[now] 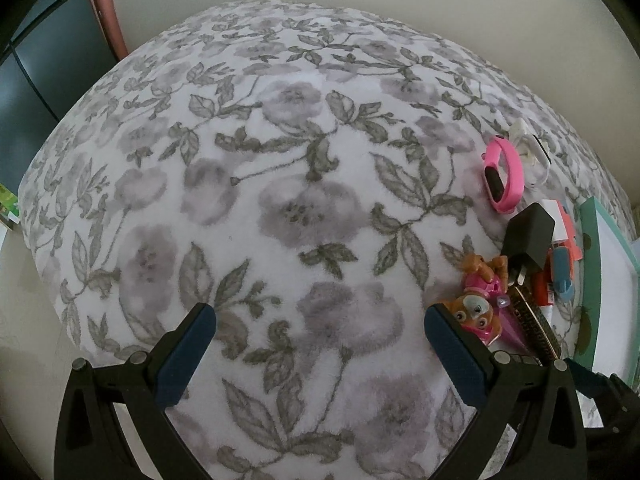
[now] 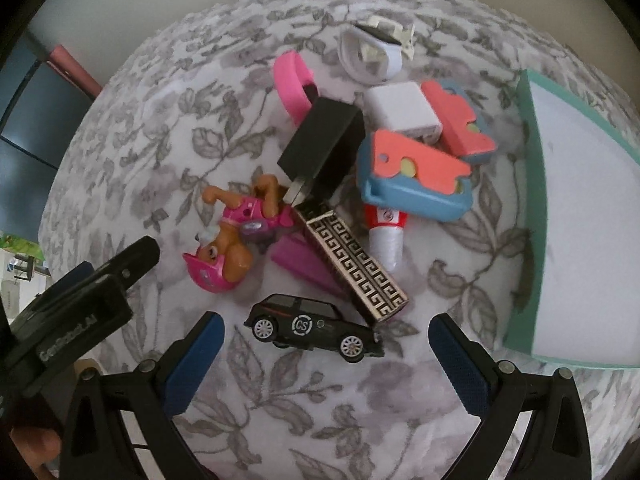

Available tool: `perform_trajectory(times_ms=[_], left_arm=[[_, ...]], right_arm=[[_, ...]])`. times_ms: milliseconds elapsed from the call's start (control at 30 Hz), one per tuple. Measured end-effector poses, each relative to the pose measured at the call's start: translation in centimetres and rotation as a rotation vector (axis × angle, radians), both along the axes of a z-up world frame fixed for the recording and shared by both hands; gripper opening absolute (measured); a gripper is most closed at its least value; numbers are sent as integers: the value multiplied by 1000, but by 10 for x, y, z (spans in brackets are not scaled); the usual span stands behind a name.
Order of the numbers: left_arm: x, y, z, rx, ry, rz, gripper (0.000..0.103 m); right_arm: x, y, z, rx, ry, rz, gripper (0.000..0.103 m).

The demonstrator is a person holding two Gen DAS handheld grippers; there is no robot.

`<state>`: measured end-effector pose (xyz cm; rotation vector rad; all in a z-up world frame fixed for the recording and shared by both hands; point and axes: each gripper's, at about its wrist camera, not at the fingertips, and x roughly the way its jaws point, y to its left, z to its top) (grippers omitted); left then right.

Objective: Organize rigid objects
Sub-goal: 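Lower the left tool onto the puppy figure while the right tool approaches the black car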

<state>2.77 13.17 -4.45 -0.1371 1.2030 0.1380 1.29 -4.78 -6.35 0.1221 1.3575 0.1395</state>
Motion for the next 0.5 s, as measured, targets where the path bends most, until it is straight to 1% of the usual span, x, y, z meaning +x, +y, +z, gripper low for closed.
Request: perform_trajectory(times_ms=[133,333,400,467,500], left_arm=[[0,-2,-3,-1,5,-4,103],[1,0,-2,-9,-2,10,103],[1,1,0,-16,-4,17,103],[1,2,1,-18,-7,23,103],[1,1,1,-18,-7,24,103]], right_arm=[[2,2,-5,-13,19,-18,103],[6,3,-8,-6,20,-35,103],[6,2,-7,-8,25,-33,100],[5,4,-8,-5,27,-38,92],[5,4,-8,1,28,-40,90]])
